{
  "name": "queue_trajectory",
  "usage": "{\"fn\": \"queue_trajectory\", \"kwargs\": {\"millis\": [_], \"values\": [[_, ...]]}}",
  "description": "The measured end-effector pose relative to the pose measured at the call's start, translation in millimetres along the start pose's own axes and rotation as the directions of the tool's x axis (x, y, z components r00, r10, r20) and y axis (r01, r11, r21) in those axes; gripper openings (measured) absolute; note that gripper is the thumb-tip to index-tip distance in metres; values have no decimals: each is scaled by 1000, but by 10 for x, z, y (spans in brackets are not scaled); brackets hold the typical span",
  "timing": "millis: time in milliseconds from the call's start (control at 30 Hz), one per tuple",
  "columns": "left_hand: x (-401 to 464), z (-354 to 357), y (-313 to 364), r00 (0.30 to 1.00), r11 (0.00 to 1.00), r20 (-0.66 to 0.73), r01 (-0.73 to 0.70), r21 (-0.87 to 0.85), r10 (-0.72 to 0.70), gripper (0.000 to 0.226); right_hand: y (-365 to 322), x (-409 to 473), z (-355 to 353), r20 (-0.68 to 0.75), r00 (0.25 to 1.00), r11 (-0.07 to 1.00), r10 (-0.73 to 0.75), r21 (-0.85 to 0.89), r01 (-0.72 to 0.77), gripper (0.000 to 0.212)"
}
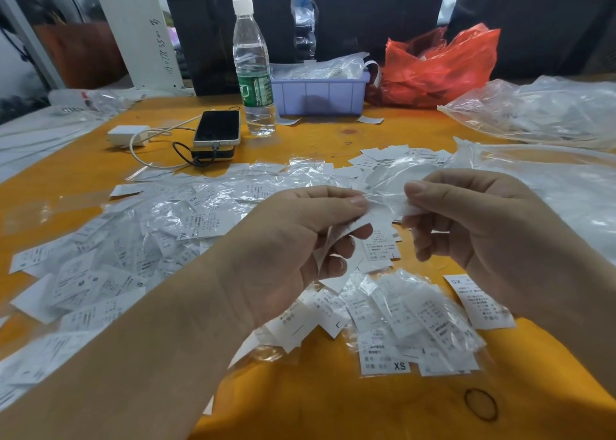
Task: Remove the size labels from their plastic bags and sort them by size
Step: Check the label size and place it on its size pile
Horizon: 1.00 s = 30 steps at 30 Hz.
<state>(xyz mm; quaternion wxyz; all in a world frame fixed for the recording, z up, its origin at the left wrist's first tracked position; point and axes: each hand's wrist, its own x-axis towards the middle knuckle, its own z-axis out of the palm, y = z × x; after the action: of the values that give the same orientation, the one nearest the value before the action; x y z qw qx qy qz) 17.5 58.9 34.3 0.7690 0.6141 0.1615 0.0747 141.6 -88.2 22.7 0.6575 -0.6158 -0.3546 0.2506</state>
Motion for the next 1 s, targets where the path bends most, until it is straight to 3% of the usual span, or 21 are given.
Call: {"fn": "queue_trajectory", "kwargs": {"millis": [133, 233, 367, 533, 700, 1000], "values": [[13, 21, -23, 994, 988, -74, -74, 135, 85, 9, 6, 22, -7, 0, 1000, 999, 8, 42, -8, 16], [12, 36, -62, 959, 921, -127, -199, 335, 254, 11, -3, 18, 1, 73, 997, 993, 39, 108, -47, 12], [-39, 98, -97, 863, 746, -100, -363, 558, 495, 15, 11, -4, 15, 145, 986, 989, 76, 117, -93, 51], [-84, 148, -95, 790, 610, -64, -416, 674, 610, 15, -23, 1, 25, 114, 991, 992, 65, 102, -77, 65], [-68, 117, -73, 850, 723, -85, -386, 572, 520, 16, -41, 5, 16, 95, 993, 993, 68, 89, -77, 65], [-34, 92, -70, 882, 786, -88, -364, 499, 464, 17, -51, 42, -38, 168, 981, 994, 100, 37, -107, 62]]}}
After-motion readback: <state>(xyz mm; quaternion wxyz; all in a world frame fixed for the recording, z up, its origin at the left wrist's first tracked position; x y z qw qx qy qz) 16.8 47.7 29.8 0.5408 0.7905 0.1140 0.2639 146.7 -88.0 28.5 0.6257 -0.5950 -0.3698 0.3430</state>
